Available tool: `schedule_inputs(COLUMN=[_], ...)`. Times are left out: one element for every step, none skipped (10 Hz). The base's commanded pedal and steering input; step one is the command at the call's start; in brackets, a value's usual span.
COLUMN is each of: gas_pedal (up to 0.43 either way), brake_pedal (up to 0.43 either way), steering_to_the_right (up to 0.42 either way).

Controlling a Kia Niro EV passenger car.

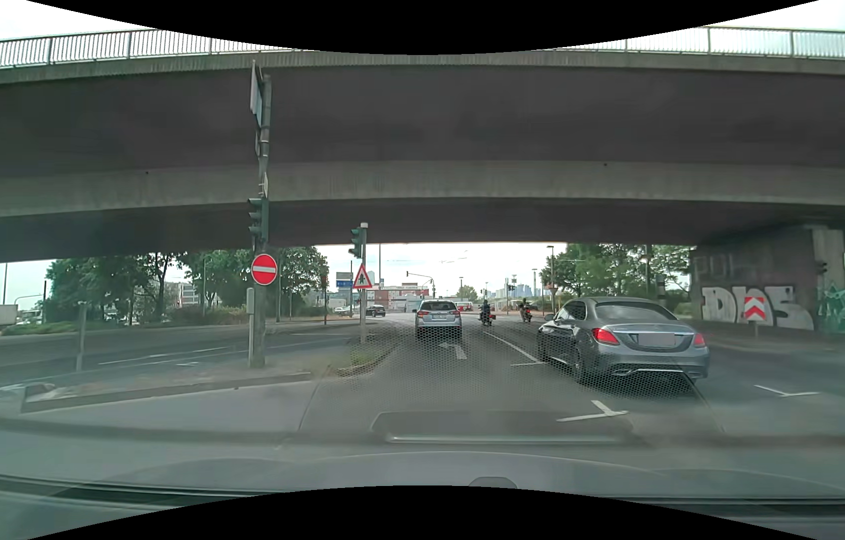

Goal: Follow the waypoints while adhering to traffic rules and regulations

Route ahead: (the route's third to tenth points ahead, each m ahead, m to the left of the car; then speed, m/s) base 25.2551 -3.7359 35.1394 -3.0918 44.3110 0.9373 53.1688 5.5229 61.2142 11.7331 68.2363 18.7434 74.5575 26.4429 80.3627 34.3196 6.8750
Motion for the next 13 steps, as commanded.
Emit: schedule_inputs(gas_pedal=[0.22, 0.197, 0.189, 0.177, 0.169, 0.169, 0.157, 0.15, 0.138, 0.13, 0.11, 0.079, 0.047], brake_pedal=[0.0, 0.0, 0.0, 0.0, 0.0, 0.0, 0.0, 0.0, 0.0, 0.0, 0.0, 0.0, 0.0], steering_to_the_right=[0.008, 0.008, 0.007, 0.005, 0.001, -0.005, -0.009, -0.015, -0.022, -0.024, -0.024, -0.025, -0.03])
